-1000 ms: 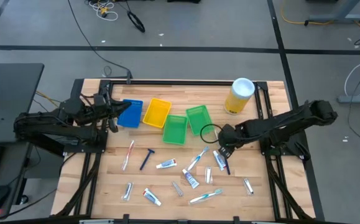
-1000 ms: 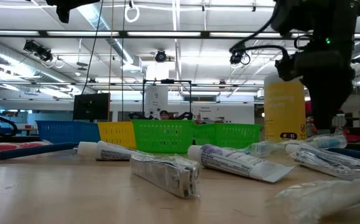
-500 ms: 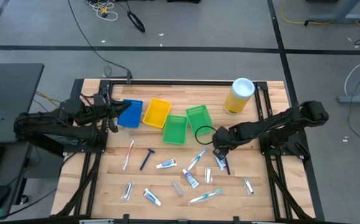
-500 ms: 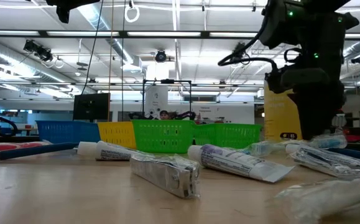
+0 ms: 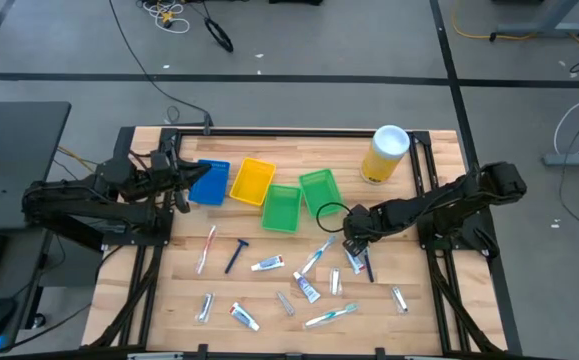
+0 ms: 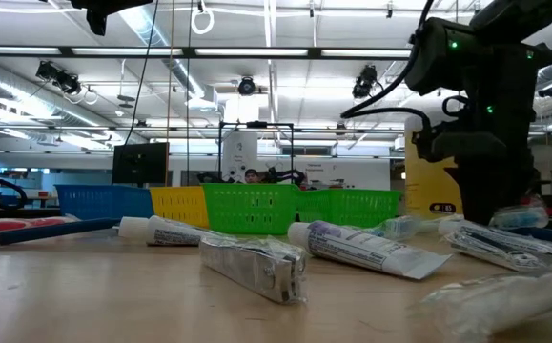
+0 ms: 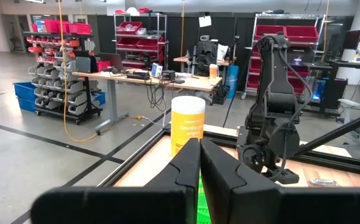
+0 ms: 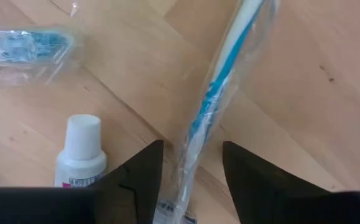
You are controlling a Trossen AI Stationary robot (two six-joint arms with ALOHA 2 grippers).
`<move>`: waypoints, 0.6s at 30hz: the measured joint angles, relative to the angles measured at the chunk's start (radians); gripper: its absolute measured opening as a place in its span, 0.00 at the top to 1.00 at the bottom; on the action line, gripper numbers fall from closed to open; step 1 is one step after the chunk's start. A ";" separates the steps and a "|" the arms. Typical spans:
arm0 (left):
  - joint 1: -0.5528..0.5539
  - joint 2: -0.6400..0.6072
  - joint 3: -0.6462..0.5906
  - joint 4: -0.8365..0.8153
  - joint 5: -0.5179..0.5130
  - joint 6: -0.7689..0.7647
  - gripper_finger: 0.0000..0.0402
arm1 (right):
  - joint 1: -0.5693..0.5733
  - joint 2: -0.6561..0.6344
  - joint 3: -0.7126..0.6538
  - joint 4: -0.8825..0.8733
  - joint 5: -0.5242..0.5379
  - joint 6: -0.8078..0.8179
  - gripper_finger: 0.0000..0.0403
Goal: Pick & Place Travel size toiletries
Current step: Put the blue toothbrush into the right green bin
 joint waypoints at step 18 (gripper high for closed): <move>0.000 0.000 0.000 0.000 0.000 -0.003 0.96 | 0.000 -0.042 -0.006 -0.055 0.015 0.007 0.90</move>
